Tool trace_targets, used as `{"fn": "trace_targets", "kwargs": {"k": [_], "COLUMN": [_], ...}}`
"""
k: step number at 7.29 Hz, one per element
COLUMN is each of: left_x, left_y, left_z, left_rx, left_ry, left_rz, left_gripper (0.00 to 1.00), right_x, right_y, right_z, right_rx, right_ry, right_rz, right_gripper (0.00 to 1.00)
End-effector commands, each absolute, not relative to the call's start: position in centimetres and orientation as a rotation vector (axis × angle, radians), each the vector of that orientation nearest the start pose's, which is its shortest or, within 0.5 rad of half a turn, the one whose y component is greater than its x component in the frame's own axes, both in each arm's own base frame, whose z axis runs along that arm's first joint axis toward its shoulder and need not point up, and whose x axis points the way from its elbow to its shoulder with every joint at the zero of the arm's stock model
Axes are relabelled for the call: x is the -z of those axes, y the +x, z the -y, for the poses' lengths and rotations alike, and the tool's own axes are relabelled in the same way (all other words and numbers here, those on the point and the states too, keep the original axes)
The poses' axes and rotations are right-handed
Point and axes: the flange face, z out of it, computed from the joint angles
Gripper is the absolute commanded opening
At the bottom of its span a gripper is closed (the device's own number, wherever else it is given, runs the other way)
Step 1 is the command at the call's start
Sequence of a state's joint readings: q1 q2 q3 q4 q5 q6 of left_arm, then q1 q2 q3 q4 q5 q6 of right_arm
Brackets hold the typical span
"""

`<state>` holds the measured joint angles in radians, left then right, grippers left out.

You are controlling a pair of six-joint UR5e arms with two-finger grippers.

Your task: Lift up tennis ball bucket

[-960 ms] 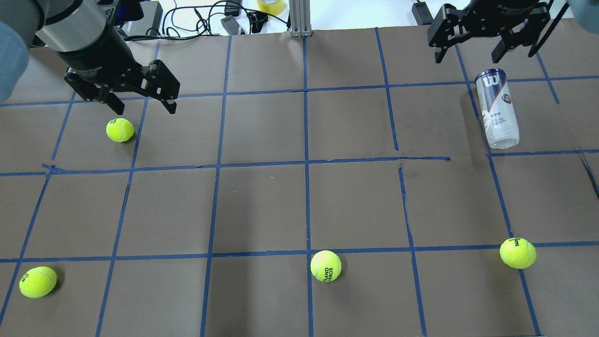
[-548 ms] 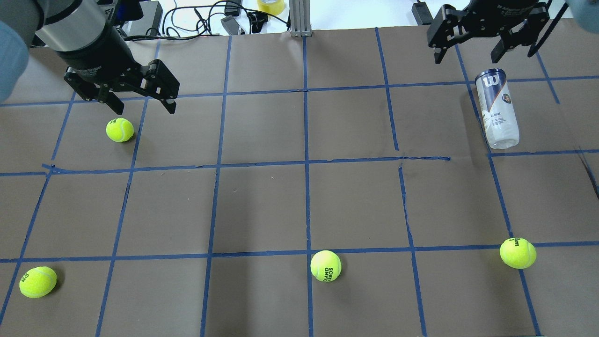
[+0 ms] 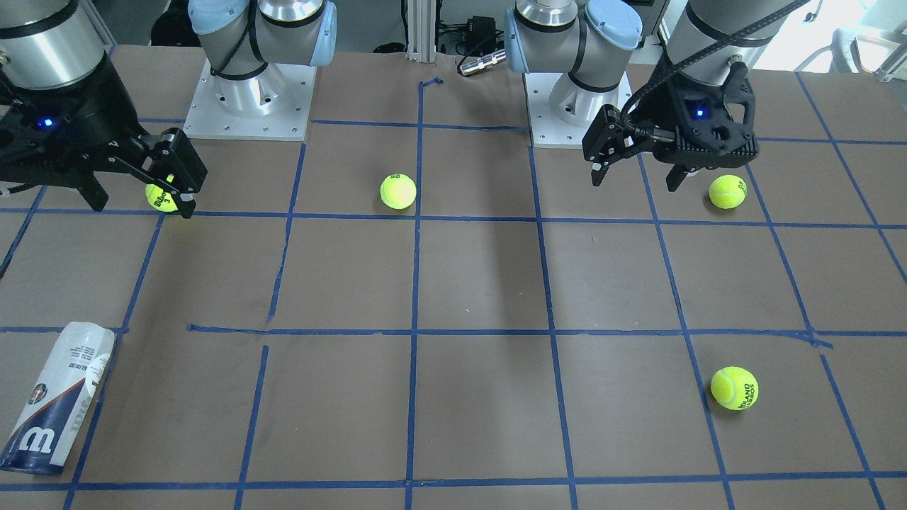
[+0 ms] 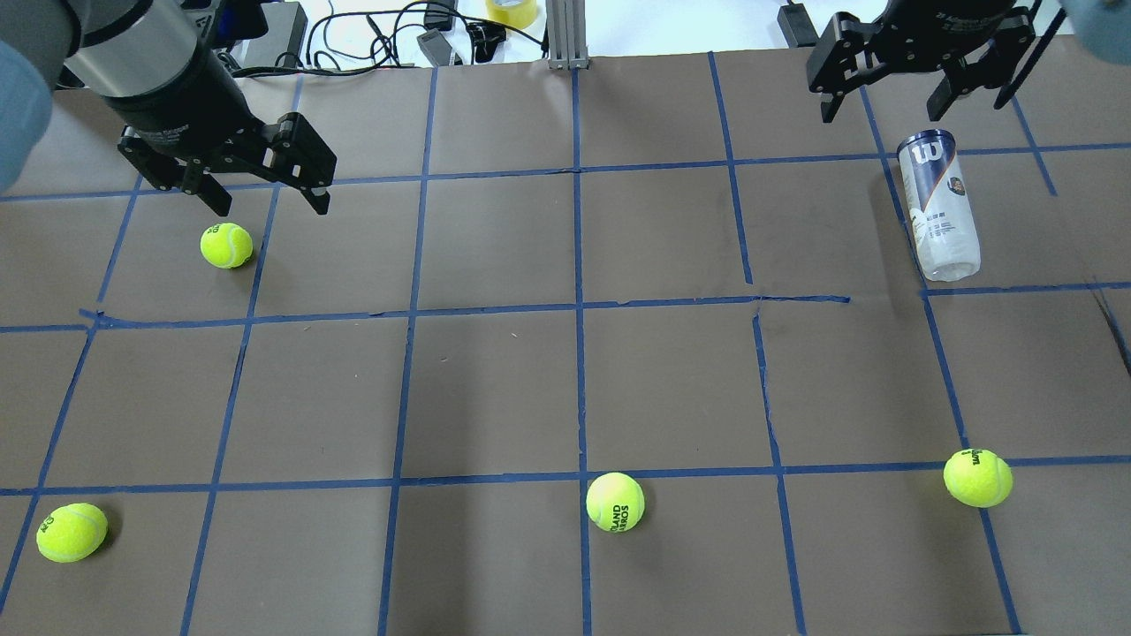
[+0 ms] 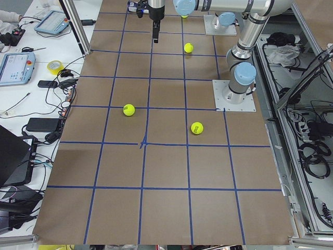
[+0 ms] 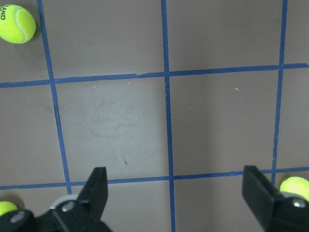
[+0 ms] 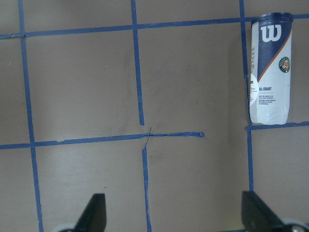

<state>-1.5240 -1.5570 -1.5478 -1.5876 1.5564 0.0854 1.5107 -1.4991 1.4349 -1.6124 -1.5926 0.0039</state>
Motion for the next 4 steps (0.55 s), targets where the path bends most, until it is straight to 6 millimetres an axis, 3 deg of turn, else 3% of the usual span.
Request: {"fn": "trace_targets", "kwargs": {"k": [1,3,4], "left_x": [-50.4,-50.4,-50.4], "left_y": [-11.1,-11.1,-11.1], "left_z": [49.4,49.4,49.4], "left_rx": [0.033,0.033,0.033], "left_ry": [0.058,0.058,0.058], "left_rz": [-3.155,-3.153,-3.155], "left_gripper": [1.0,1.0,1.0], "right_x": [-51.6,-47.5,-45.5], "right_y": [9.8,8.4,6.1], "right_z": [54.1,57.1,58.7], "right_rx": [0.14,0.045,0.018], "right_ry": [0.111,0.134,0.215], "right_rz": [-3.163,-3.167,-3.159], "right_gripper": [1.0,1.0,1.0]}}
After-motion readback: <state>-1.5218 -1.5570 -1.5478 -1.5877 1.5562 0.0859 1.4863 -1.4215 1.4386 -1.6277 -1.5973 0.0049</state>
